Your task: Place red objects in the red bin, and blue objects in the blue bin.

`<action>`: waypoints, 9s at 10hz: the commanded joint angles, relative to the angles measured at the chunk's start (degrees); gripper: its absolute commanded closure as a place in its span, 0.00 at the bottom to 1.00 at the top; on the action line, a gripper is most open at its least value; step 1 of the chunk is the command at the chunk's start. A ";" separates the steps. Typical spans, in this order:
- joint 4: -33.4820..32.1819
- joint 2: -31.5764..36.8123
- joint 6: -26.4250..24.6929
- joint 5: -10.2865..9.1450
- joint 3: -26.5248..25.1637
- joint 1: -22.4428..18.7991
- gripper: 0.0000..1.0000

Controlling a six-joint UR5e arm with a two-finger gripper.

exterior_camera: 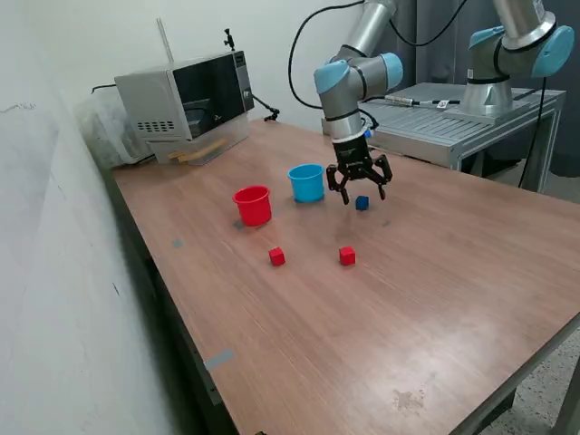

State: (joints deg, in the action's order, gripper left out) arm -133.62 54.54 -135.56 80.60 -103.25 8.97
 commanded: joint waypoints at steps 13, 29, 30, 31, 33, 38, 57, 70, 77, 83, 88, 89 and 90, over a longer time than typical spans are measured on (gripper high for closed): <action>-0.07 2.13 -0.76 2.19 -0.37 1.41 1.00; 6.70 8.21 -30.82 13.18 5.69 8.70 1.00; 6.70 8.12 -30.82 13.18 5.69 8.44 1.00; 6.53 7.77 -30.82 13.09 5.52 7.74 1.00; 6.09 6.37 -30.73 13.09 5.51 7.64 1.00; 6.09 6.01 -30.29 13.44 6.39 7.91 0.00; 4.33 7.70 -77.67 15.20 14.02 -25.58 0.00; 5.47 -13.40 -64.33 15.11 29.77 -21.28 0.00; 10.83 -14.72 -58.33 14.50 32.41 -17.40 0.00; 10.74 -15.70 -60.17 11.95 33.64 -18.28 0.00; 10.74 -16.22 -67.64 11.68 34.17 -17.58 0.00; 10.74 -16.22 -67.82 11.68 34.25 -17.49 0.00; 10.74 -16.31 -68.69 11.77 34.25 -17.14 0.00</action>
State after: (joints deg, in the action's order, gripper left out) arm -122.86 38.37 -202.19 92.38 -69.16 -8.62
